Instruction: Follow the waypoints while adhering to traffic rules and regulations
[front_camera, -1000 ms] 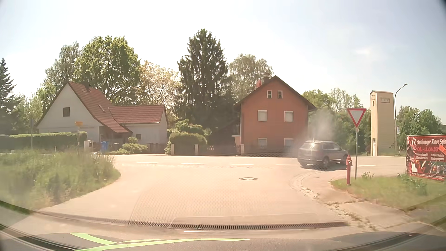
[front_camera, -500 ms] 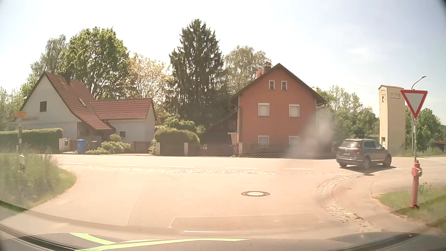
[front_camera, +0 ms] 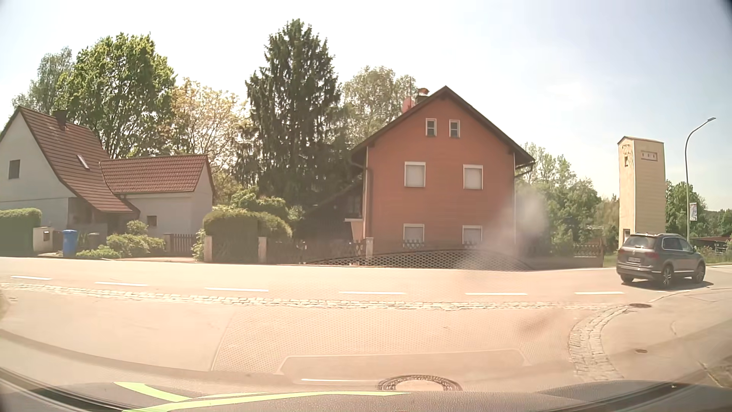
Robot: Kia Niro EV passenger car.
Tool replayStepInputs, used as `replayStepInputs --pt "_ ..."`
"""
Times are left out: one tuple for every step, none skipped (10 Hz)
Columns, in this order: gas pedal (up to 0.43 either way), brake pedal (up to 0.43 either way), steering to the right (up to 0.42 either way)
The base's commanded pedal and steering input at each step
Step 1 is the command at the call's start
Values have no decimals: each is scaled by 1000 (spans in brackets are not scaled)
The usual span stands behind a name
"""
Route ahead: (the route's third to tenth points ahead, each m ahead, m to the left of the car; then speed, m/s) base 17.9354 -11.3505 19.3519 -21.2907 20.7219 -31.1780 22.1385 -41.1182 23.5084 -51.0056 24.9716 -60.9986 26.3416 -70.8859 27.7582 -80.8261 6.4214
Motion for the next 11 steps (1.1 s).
replayStepInputs --pt "0 299 165" --pt "0 299 186" --pt "0 293 210" --pt "0 287 235" --pt "0 280 251" --pt "0 244 266" --pt "0 207 275" --pt "0 116 281" --pt "0 0 298" --pt "0 0 322" --pt "0 0 349"
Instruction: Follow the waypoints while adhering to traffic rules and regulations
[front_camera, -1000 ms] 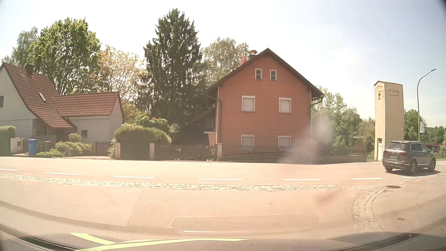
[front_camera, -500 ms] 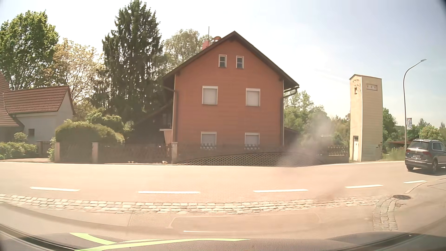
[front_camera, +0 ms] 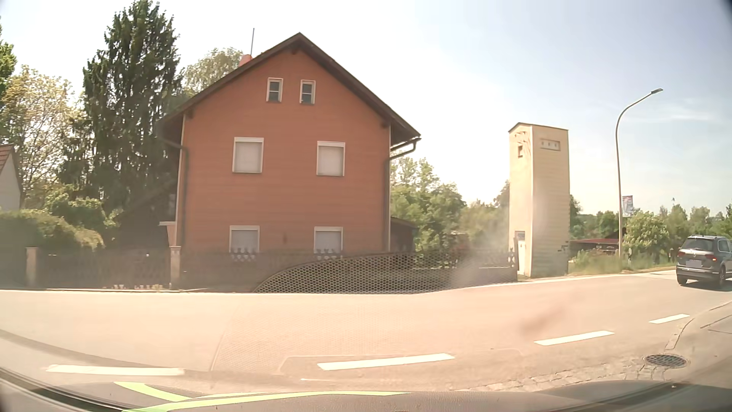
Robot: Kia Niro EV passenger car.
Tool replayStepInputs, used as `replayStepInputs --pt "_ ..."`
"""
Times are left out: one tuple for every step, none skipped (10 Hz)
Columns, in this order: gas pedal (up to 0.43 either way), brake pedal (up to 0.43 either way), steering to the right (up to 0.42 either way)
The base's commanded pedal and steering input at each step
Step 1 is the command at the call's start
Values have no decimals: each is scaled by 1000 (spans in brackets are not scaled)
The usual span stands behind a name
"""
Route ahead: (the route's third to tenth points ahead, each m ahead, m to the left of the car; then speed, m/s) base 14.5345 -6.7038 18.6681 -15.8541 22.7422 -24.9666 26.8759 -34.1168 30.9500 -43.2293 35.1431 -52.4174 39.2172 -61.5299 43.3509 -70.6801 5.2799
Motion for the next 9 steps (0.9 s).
replayStepInputs --pt "0 0 368" --pt "0 0 380" --pt "20 0 386" --pt "138 0 391" --pt "138 0 402" --pt "189 0 404" --pt "209 0 403" --pt "209 0 402" --pt "209 0 397"
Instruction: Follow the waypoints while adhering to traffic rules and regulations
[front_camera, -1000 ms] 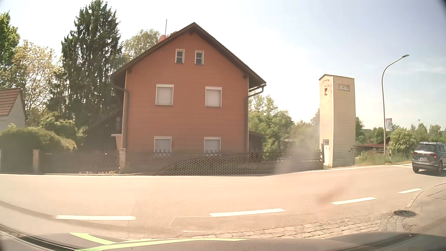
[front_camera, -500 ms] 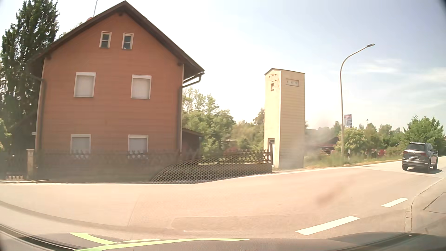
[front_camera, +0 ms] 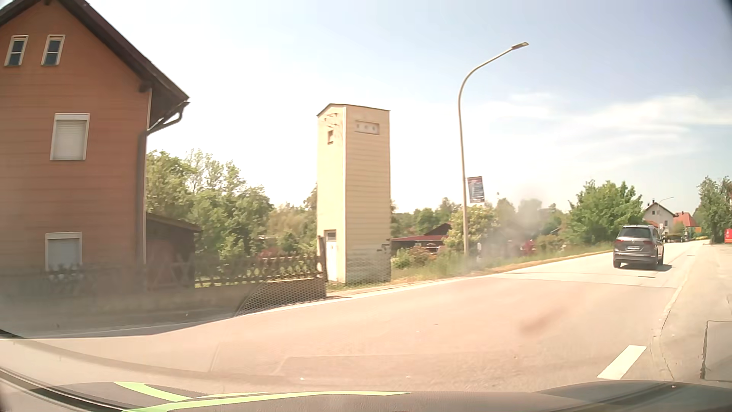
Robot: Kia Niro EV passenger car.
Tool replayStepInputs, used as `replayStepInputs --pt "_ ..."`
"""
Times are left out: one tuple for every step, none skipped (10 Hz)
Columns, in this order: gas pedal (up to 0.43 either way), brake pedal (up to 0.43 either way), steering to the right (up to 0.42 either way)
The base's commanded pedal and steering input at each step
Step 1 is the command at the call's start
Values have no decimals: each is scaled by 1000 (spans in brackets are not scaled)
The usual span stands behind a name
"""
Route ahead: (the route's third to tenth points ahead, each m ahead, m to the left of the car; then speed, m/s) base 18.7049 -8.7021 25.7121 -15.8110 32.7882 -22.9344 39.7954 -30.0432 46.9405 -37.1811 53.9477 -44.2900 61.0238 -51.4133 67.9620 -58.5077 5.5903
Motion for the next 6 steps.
replayStepInputs --pt "220 0 391" --pt "228 0 385" --pt "248 0 372" --pt "248 0 359" --pt "268 0 348" --pt "299 0 331"
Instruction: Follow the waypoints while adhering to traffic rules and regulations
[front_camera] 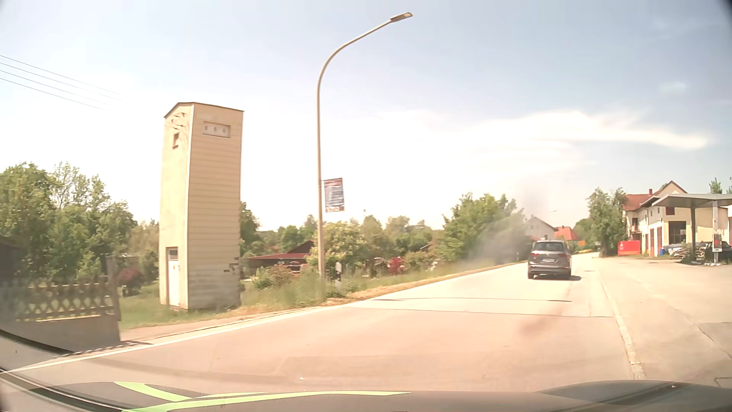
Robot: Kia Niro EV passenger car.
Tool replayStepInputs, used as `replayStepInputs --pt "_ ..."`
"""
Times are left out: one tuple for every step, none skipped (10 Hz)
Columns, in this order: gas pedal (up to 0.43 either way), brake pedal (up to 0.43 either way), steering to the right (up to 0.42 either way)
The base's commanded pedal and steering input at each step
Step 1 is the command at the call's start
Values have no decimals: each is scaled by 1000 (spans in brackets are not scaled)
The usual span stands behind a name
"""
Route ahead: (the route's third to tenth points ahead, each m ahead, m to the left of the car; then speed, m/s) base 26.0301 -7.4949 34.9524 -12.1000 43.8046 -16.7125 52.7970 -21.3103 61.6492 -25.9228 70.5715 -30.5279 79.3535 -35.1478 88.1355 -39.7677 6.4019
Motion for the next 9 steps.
replayStepInputs --pt "319 0 317" --pt "331 0 309" --pt "339 0 295" --pt "339 0 275" --pt "339 0 249" --pt "350 0 219" --pt "378 0 180" --pt "398 0 146" --pt "409 0 120"
